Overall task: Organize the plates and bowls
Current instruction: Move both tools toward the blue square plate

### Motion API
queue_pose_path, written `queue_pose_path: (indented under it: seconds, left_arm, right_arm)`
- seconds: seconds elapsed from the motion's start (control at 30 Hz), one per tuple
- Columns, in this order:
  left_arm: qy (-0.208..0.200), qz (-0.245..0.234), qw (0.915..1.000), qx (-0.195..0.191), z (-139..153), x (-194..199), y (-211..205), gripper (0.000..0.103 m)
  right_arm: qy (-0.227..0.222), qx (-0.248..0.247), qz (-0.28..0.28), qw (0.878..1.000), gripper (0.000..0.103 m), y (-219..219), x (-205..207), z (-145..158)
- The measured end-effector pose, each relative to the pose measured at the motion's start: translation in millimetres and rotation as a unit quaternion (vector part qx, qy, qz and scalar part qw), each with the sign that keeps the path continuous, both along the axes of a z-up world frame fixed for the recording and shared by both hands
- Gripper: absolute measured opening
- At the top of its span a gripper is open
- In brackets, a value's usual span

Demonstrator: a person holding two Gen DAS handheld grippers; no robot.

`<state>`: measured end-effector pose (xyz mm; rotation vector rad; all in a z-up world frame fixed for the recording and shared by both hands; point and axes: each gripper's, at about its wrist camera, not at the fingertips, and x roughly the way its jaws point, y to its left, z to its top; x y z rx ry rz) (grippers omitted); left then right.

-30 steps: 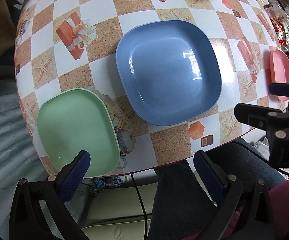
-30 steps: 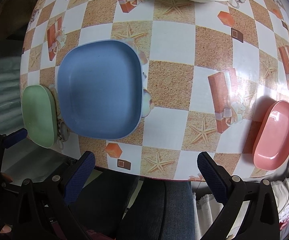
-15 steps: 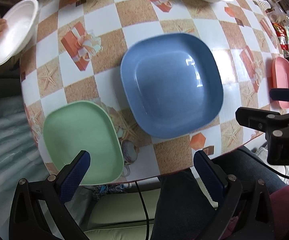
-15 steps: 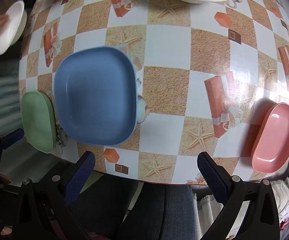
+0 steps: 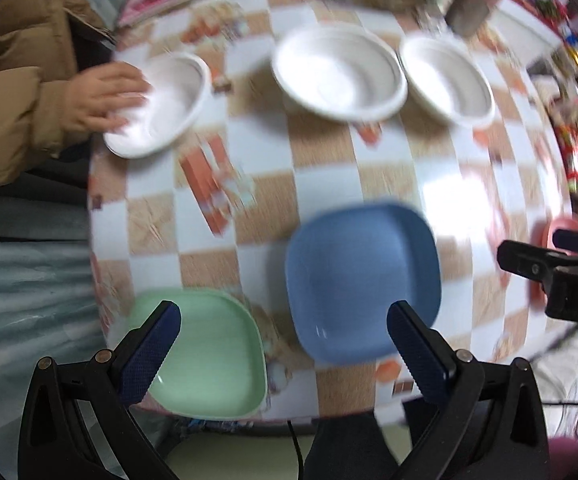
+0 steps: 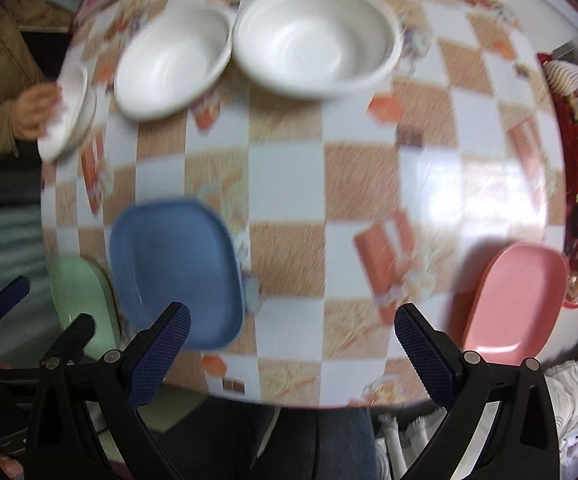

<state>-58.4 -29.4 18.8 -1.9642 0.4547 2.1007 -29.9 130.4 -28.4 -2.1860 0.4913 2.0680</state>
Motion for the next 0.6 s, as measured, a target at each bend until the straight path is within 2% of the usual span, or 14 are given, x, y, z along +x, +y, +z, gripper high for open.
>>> queue_pose_path:
  seconds: [0.13,0.23,0.4,0.6]
  left_arm:
    - [0.031,0.022,0.9993,0.003,7.0,-13.3,1.5,0.103]
    - [0.041,0.028,0.9987,-0.002,8.7,-17.3,2.6,0.103]
    - [0.061,0.030,0.9977,-0.010,12.8,-19.0,3.3,0.103]
    - [0.060,0.038,0.9974,-0.011,10.9,-21.5,2.1,0.103]
  right_arm:
    - [0.034,0.005,-0.002,0.999,0.103,5.3,-13.2,9.9]
    - [0.043,0.009,0.001,0.999,0.103,8.1,-17.6,15.4]
    - [0.033,0.010,0.006,0.999,0.103,3.5,-20.5,11.4]
    - [0.026,0.011,0.011,1.000,0.103,-0.7,-21.2,7.1]
